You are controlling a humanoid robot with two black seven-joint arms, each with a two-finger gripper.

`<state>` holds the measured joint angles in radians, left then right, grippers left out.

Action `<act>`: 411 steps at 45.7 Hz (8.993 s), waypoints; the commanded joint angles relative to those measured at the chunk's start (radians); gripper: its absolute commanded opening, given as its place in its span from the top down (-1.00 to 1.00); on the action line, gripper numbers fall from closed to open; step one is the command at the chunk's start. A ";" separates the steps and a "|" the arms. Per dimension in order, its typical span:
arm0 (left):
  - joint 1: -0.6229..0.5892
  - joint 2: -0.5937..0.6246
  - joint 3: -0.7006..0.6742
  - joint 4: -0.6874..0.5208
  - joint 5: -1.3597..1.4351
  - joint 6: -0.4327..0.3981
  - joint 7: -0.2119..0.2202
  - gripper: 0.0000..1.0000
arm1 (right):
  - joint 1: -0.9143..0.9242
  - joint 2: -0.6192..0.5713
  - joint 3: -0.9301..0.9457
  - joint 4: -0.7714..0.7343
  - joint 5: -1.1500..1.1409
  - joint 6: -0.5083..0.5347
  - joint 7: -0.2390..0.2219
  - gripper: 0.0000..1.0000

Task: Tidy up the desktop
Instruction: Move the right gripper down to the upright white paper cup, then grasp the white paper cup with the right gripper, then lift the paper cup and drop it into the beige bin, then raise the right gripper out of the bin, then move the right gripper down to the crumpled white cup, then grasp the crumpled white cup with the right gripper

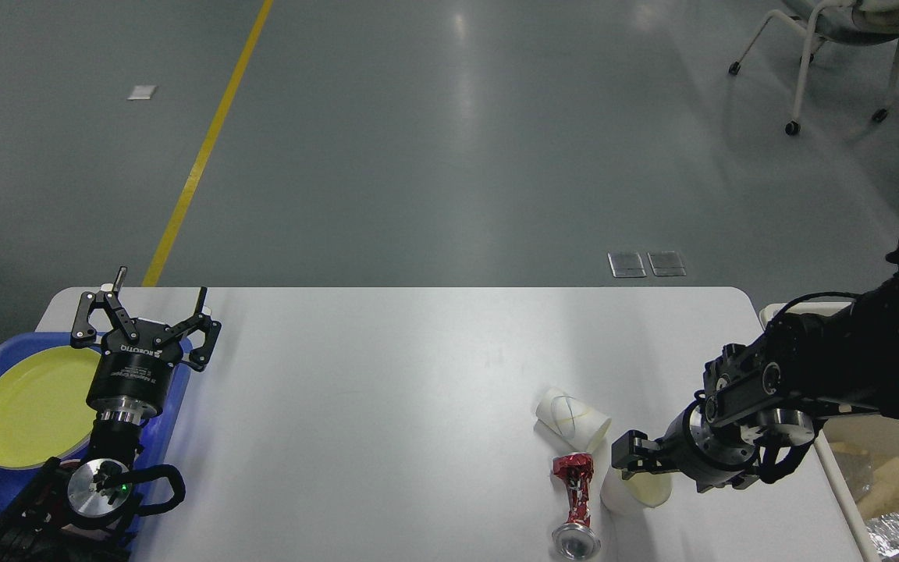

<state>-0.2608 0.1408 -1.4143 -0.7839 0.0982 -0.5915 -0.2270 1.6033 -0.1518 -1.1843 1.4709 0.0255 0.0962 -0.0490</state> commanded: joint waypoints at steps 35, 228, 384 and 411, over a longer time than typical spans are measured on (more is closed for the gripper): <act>0.000 0.000 0.000 0.000 0.000 0.001 0.000 -0.93 | -0.037 0.001 0.032 -0.009 0.004 -0.001 0.000 1.00; 0.000 0.000 0.000 0.000 0.000 -0.001 0.000 -0.93 | -0.371 -0.446 0.003 -0.571 -0.035 -0.273 -0.133 -1.00; 0.000 0.000 0.000 0.000 0.000 -0.001 0.000 -0.93 | -0.296 0.232 0.115 -0.655 -0.716 0.125 0.213 -0.97; 0.000 0.000 0.000 0.000 0.000 -0.001 0.000 -0.93 | -0.339 0.230 0.117 -0.695 -0.711 0.120 0.212 -0.83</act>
<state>-0.2621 0.1411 -1.4143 -0.7839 0.0982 -0.5913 -0.2270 1.2684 0.0783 -1.0676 0.7764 -0.6842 0.2163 0.1626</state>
